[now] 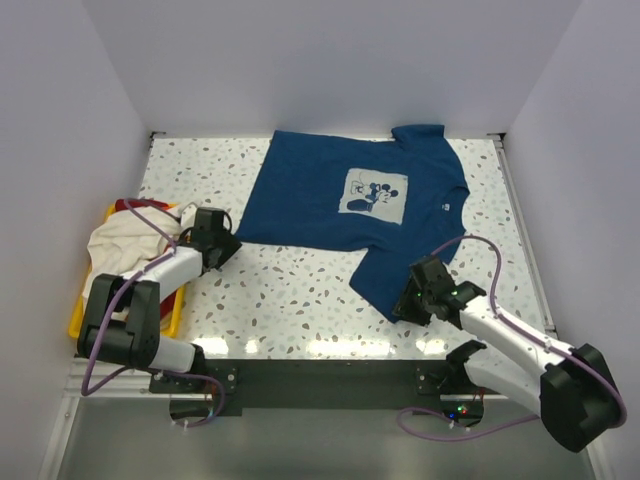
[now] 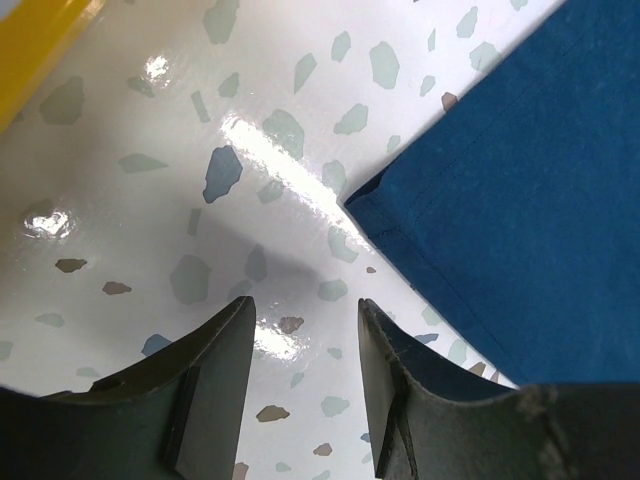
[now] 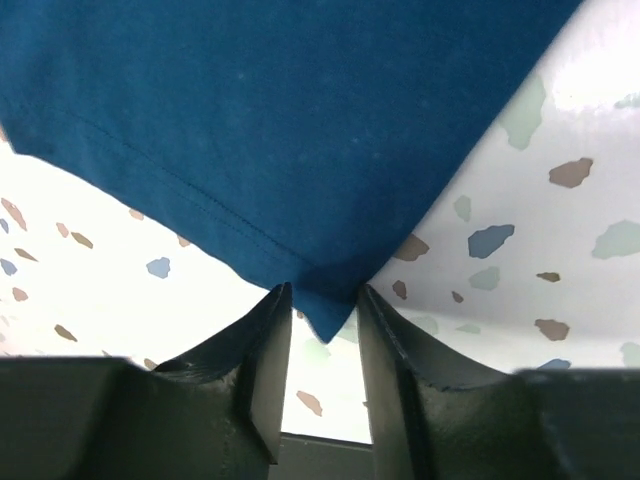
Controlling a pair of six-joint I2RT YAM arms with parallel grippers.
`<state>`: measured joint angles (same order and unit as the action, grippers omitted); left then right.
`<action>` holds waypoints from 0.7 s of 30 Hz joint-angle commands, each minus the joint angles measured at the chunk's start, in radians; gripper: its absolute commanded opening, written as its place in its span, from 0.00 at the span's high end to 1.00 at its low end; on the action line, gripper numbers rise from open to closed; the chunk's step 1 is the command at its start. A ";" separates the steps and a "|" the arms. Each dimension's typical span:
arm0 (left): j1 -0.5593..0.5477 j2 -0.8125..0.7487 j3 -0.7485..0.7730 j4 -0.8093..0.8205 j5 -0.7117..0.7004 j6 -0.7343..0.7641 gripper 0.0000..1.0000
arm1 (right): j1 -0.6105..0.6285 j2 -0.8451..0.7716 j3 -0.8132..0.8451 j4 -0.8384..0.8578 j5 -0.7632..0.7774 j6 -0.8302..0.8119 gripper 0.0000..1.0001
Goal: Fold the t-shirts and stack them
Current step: Fold the tshirt
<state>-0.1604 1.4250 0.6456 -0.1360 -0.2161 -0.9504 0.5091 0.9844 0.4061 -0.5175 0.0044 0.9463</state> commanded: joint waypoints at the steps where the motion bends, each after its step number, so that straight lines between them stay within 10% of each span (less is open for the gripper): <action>1: -0.005 -0.029 -0.006 0.048 -0.043 0.002 0.50 | 0.019 0.063 -0.035 -0.062 0.017 0.028 0.65; 10: -0.007 -0.021 -0.009 0.110 -0.013 0.018 0.50 | 0.020 0.025 0.042 -0.153 0.091 0.006 1.00; 21: -0.018 0.054 0.020 0.205 -0.003 0.035 0.50 | 0.019 -0.067 0.215 -0.372 0.147 -0.066 1.00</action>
<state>-0.1680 1.4544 0.6418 -0.0071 -0.2111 -0.9386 0.5243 0.9333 0.5758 -0.7944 0.1150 0.9081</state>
